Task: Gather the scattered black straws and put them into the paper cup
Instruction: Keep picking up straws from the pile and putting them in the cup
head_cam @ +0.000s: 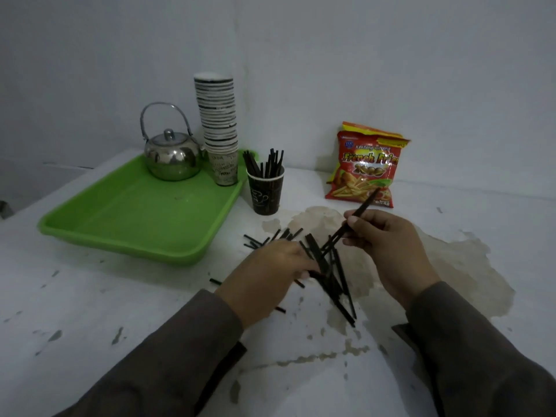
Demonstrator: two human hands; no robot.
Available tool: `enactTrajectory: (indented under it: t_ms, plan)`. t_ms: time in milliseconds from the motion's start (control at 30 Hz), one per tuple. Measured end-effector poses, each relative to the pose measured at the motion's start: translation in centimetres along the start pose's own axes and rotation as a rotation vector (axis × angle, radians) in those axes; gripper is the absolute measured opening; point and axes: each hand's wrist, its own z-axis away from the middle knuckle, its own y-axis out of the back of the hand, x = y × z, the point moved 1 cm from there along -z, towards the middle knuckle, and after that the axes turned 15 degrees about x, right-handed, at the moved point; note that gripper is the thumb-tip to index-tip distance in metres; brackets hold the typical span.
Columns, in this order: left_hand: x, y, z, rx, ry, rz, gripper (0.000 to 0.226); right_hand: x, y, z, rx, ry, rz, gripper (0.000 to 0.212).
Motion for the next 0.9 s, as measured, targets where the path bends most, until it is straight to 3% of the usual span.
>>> enactTrajectory:
  t_ms: [167, 267, 400, 633, 767, 900]
  plan:
    - [-2.3, 4.1, -3.2, 0.389, 0.344, 0.174, 0.021, -1.8, -3.0, -2.1, -0.014, 0.153, 0.051, 0.011]
    - [-3.2, 6.3, -5.5, 0.468, 0.488, 0.347, 0.027, -3.2, -5.9, -3.3, -0.033, 0.253, 0.084, 0.011]
    - [-4.7, 8.7, -8.3, 0.493, 0.494, 0.423, 0.027, -5.2, -9.2, -5.3, -0.018, 0.366, 0.111, 0.01]
    - [-8.1, 8.7, -13.1, 0.808, 0.582, 0.683, 0.016, -7.4, -12.7, -8.7, 0.118, 0.436, 0.095, 0.015]
    - [-10.2, 7.3, -14.3, 0.889, 0.609, 0.792, 0.015, -7.2, -13.9, -9.4, 0.12, 0.519, 0.13, 0.04]
    - [-11.3, 5.2, -14.0, 0.878, 0.652, 0.76, 0.018, -5.9, -14.9, -9.4, 0.09, 0.651, 0.224, 0.064]
